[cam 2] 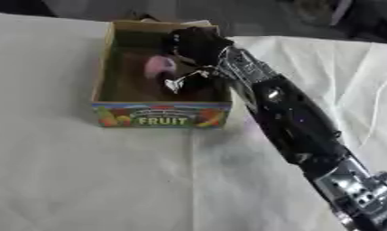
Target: Pick up objects on the table and place them in the box.
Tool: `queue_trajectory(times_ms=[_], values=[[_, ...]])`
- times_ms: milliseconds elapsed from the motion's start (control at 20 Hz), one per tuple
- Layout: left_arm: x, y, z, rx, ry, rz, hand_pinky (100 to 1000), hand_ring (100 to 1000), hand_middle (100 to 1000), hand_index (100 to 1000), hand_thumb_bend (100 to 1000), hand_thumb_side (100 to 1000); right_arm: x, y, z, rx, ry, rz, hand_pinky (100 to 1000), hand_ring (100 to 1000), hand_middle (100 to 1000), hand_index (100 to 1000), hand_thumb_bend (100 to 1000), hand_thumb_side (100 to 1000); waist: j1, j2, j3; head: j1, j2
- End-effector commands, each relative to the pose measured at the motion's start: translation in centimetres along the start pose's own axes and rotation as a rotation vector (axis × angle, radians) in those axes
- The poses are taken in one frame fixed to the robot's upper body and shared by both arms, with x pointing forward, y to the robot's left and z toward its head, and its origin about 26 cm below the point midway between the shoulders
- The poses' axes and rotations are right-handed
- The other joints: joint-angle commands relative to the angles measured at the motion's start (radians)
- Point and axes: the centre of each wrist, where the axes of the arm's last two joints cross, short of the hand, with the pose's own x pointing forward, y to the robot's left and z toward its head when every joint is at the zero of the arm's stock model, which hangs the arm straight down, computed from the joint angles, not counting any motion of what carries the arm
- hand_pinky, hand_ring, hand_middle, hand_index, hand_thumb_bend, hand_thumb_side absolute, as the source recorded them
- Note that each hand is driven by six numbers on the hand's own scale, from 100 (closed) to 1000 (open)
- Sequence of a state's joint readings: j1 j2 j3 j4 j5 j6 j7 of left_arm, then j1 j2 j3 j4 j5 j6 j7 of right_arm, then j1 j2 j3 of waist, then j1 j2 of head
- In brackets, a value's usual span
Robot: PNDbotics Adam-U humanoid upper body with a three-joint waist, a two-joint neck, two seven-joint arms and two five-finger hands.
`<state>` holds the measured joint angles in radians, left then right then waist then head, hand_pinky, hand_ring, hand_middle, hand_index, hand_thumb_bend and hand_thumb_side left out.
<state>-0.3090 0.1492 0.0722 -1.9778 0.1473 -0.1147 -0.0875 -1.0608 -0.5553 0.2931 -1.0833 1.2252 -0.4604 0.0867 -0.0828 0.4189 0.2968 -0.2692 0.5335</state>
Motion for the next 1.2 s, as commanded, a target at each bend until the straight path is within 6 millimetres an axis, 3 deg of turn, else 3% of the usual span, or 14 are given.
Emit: queue_trajectory(times_ms=[50, 100, 150, 250, 300, 350, 400, 600, 750, 1050, 1200], values=[[0.8, 0.1, -0.4, -0.021, -0.029, -0.01, 543, 524, 579, 715, 100, 958, -1.0, -1.8, 0.0, -0.019, 0.025, 0.045, 698, 858, 790, 808, 132, 838, 0.004, -0.02, 0.001, -0.005, -0.015], [0.8, 0.1, -0.4, -0.022, -0.028, -0.01, 543, 524, 579, 715, 100, 958, -1.0, -2.1, -0.1, -0.031, 0.032, 0.044, 697, 858, 792, 815, 192, 837, 0.004, -0.02, 0.001, -0.005, -0.014], [0.8, 0.1, -0.4, -0.022, -0.027, -0.011, 543, 524, 580, 715, 100, 958, -1.0, -2.3, -0.1, -0.043, 0.038, 0.041, 696, 858, 798, 839, 323, 822, 0.004, -0.02, 0.0, -0.005, -0.013], [0.8, 0.1, -0.3, -0.022, -0.025, -0.011, 543, 524, 580, 715, 100, 958, -1.0, -2.7, -0.2, -0.066, 0.045, 0.031, 695, 861, 809, 868, 453, 810, 0.004, -0.022, -0.001, -0.005, -0.012], [0.8, 0.1, -0.3, -0.022, -0.024, -0.011, 543, 524, 580, 715, 100, 958, -1.0, -2.9, -0.3, -0.076, 0.048, 0.028, 695, 862, 812, 873, 472, 808, 0.005, -0.022, -0.001, -0.005, -0.012], [0.8, 0.1, -0.3, -0.022, -0.023, -0.01, 543, 524, 580, 715, 100, 959, -0.9, -3.2, -0.3, -0.086, 0.051, 0.028, 692, 859, 809, 870, 457, 854, 0.005, -0.024, -0.002, -0.005, -0.012], [0.8, 0.1, -0.3, -0.022, -0.023, -0.01, 543, 524, 580, 715, 100, 957, -0.9, -3.3, -0.4, -0.096, 0.052, 0.024, 691, 858, 808, 869, 468, 805, 0.006, -0.025, -0.002, -0.005, -0.011], [0.7, 0.2, -0.2, -0.015, -0.018, -0.011, 543, 524, 580, 715, 100, 955, -0.9, -4.6, -0.2, -0.164, 0.05, -0.039, 676, 838, 793, 860, 416, 826, 0.008, -0.033, -0.009, -0.002, -0.004], [0.7, 0.4, -0.1, -0.005, -0.014, -0.013, 543, 524, 580, 715, 100, 956, -0.8, -6.7, 0.9, -0.26, 0.046, -0.112, 657, 815, 778, 856, 402, 898, 0.01, -0.041, -0.02, 0.008, 0.005], [0.6, 0.5, 0.2, 0.017, -0.002, -0.012, 543, 525, 580, 714, 100, 953, -0.2, -11.3, 5.2, -0.438, 0.05, -0.328, 611, 775, 747, 847, 376, 1000, 0.018, -0.062, -0.056, 0.037, 0.044], [0.5, 0.5, 0.3, 0.026, 0.004, -0.007, 543, 525, 580, 714, 100, 952, 0.5, -13.1, 8.0, -0.545, 0.108, -0.408, 595, 762, 742, 851, 353, 1000, 0.026, -0.075, -0.074, 0.045, 0.073]])
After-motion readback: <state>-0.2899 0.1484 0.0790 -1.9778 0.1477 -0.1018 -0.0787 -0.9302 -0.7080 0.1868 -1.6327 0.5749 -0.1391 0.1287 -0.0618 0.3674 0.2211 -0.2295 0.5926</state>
